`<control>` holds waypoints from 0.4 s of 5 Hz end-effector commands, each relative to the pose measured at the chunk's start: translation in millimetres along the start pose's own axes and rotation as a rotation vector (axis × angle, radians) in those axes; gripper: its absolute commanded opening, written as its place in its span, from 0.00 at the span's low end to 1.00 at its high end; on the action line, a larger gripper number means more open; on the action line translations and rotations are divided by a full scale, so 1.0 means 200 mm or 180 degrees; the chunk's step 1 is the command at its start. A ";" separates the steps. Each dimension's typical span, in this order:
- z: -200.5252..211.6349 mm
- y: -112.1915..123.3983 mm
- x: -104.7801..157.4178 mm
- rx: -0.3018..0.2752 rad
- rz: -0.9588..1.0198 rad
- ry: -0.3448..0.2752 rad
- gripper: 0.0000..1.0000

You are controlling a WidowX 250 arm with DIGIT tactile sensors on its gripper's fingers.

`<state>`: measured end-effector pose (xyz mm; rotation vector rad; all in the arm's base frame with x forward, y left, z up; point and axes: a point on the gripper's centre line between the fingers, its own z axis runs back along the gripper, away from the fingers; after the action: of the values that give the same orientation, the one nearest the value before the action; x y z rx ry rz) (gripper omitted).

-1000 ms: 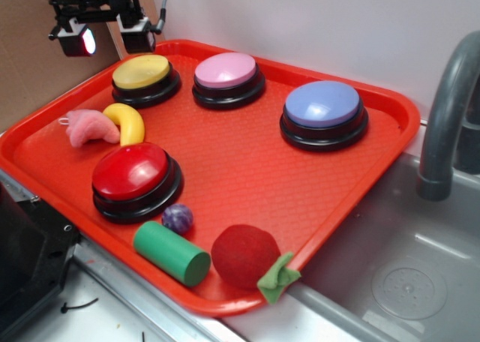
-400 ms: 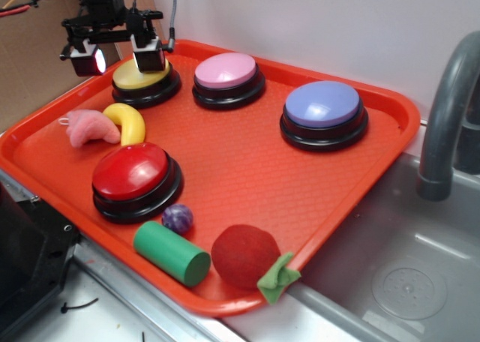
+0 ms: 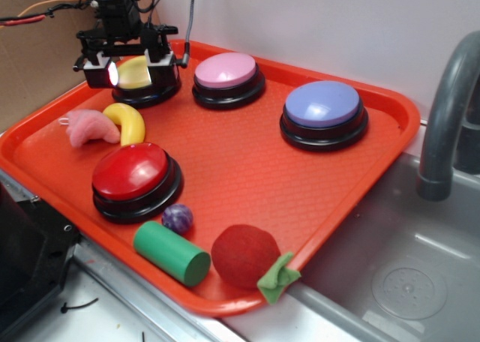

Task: Push the yellow button.

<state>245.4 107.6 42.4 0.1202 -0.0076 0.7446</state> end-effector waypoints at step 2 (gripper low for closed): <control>0.27 0.10 0.03 -0.0344 -0.0048 -0.0473 1.00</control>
<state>240.1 110.7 81.3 0.0729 -0.1123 0.7212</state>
